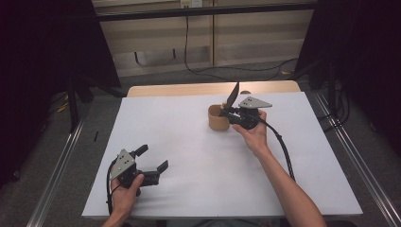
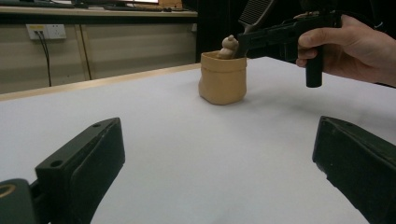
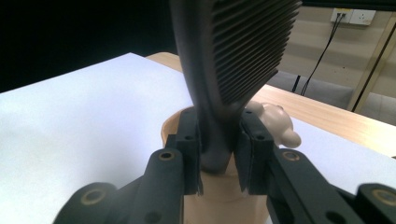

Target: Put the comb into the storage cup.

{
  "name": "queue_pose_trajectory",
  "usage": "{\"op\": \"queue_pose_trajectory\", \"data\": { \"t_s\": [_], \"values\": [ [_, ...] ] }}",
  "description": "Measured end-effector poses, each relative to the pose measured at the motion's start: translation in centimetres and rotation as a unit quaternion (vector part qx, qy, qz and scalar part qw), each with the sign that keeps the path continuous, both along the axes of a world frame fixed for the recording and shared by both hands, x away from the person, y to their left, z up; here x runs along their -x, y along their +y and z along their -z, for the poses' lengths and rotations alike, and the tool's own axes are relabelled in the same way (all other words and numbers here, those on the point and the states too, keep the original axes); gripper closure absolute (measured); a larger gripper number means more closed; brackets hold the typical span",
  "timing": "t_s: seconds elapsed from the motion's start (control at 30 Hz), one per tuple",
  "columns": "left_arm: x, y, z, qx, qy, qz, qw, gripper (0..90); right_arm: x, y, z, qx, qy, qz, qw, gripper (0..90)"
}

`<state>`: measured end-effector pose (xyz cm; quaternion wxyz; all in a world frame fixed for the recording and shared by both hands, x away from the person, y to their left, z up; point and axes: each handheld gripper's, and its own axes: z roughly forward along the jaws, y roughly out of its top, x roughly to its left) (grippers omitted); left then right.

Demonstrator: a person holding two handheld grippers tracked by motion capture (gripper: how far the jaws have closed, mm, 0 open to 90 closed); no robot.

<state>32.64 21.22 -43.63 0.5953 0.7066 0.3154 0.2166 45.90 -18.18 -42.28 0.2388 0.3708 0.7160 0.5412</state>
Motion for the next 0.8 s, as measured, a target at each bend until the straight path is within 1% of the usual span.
{"op": "queue_pose_trajectory", "data": {
  "t_s": [0.03,0.07,0.13,0.17,0.27,0.33,0.4,0.5,0.6,0.67,0.8],
  "values": [
    [0.02,-0.01,-0.01,0.002,0.000,-0.001,1.0000,2.5,-0.05,0.00,0.10,0.003,0.003,0.002,1.0000,72.8],
    [0.07,-0.03,-0.03,0.003,0.002,0.000,1.0000,2.5,-0.08,0.02,0.18,0.000,0.004,0.004,1.0000,72.8],
    [0.13,-0.15,-0.02,0.004,0.002,0.000,1.0000,2.5,-0.09,0.09,0.20,0.001,0.002,0.003,1.0000,72.8],
    [0.11,-0.14,-0.04,0.000,0.000,0.001,1.0000,2.5,-0.07,0.13,0.20,0.001,0.003,0.002,1.0000,72.8],
    [0.02,-0.19,0.02,-0.001,0.002,0.004,1.0000,2.5,-0.11,0.22,0.25,-0.001,0.002,0.004,1.0000,72.8],
    [0.03,-0.20,0.02,0.003,0.003,0.002,1.0000,2.5,-0.14,0.25,0.28,-0.001,0.000,0.003,1.0000,72.8],
    [0.05,-0.19,0.01,0.002,0.002,0.000,1.0000,2.5,-0.09,0.25,0.25,0.000,0.000,0.001,1.0000,72.7],
    [-0.02,-0.20,0.04,-0.001,0.002,0.003,1.0000,2.5,0.05,0.15,0.23,0.002,0.002,-0.002,1.0000,72.6],
    [0.00,-0.20,0.04,-0.002,0.001,0.003,1.0000,2.5,0.10,0.11,0.35,0.004,0.009,0.001,1.0000,72.4],
    [0.01,-0.18,0.03,-0.002,0.001,0.003,1.0000,2.5,0.11,0.18,0.50,0.008,0.007,0.001,0.9999,72.4],
    [-0.01,-0.18,0.03,-0.002,0.001,0.003,1.0000,2.5,0.07,0.19,0.49,0.005,0.010,0.001,0.9999,72.0]
  ]
}}
